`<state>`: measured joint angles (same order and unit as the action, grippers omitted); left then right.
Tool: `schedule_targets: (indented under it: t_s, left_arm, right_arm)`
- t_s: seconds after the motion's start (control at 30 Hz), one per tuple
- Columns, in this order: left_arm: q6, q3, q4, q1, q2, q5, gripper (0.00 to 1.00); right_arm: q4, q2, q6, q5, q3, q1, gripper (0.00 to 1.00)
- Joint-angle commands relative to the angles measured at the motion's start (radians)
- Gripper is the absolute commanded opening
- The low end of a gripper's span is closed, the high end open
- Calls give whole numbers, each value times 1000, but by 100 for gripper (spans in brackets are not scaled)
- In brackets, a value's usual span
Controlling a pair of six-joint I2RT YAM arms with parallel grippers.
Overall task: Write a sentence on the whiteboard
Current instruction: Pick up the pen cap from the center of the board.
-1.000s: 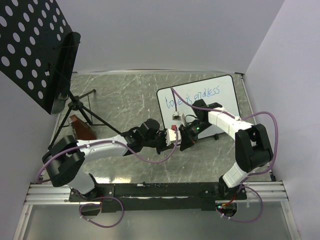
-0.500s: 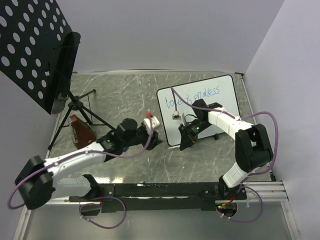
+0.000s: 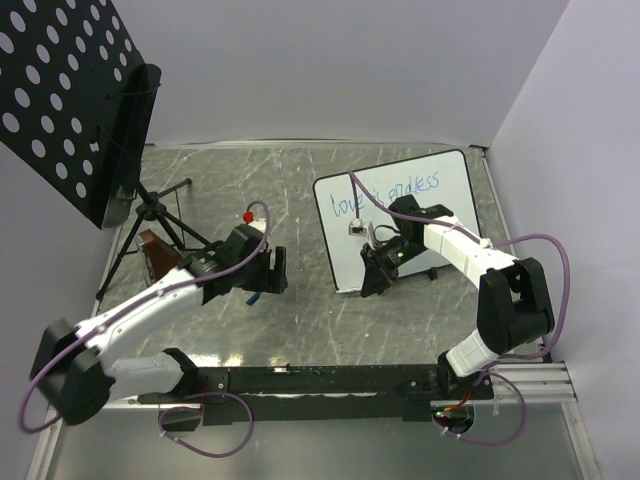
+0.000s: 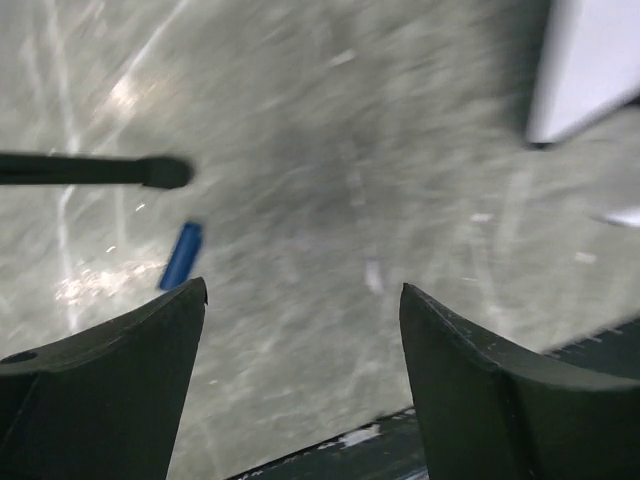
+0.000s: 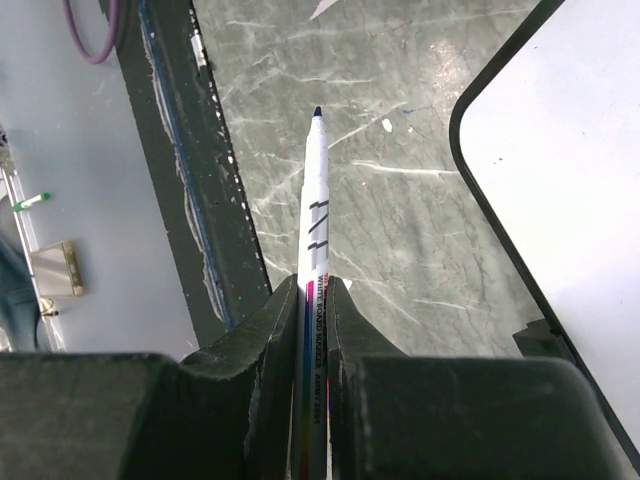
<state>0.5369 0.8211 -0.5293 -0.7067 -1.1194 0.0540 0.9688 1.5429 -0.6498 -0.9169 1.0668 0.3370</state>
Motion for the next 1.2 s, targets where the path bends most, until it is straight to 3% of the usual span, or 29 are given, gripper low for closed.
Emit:
schedule_targets:
  t_s: [0.0, 0.37, 0.47, 0.9, 1.17]
  left_arm:
    - [43, 69, -136, 24, -143, 75, 81]
    - [-32, 70, -95, 113, -358, 115, 65]
    - [-46, 53, -69, 136, -401, 69, 58]
    - [27, -5, -46, 148, -428, -34, 38]
    - [72, -76, 40, 125, -413, -118, 15]
  right_arm:
    - [22, -58, -33, -42, 19, -21, 0]
    - [68, -70, -83, -92, 24, -67, 0]
    - [73, -70, -90, -97, 25, -69, 0]
    - [84, -79, -97, -109, 28, -76, 0]
    - [84, -83, -97, -109, 30, -76, 0]
